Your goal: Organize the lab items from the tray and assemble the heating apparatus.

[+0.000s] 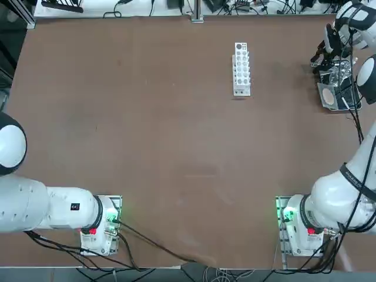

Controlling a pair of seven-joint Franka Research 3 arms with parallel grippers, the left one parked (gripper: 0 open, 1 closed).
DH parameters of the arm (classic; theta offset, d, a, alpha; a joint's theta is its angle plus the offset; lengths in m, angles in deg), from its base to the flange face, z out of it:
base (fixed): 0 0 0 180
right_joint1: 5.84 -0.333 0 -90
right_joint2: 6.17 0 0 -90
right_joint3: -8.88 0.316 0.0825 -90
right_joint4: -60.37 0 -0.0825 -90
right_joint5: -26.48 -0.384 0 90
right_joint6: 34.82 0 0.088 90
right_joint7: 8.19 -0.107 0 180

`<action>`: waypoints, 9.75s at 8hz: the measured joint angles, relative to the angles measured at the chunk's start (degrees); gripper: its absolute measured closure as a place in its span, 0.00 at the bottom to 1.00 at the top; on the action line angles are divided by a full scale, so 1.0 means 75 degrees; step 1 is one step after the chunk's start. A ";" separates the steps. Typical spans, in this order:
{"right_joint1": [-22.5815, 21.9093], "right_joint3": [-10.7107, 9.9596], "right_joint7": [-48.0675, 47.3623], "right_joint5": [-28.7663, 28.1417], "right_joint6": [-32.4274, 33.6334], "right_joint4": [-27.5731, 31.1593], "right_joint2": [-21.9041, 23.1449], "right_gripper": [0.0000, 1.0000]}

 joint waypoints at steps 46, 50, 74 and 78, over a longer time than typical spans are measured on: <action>-0.0441 0.0090 -0.1381 -0.0139 0.2041 -0.1614 0.0572 0.77; -0.0507 0.0260 -0.1787 -0.1738 0.2316 -0.1658 0.0564 0.77; -0.1310 0.1912 0.0545 -0.9614 0.3778 -0.0621 -0.0079 0.77; -0.1399 0.1912 0.1296 -0.9690 0.3787 -0.0487 -0.0339 0.77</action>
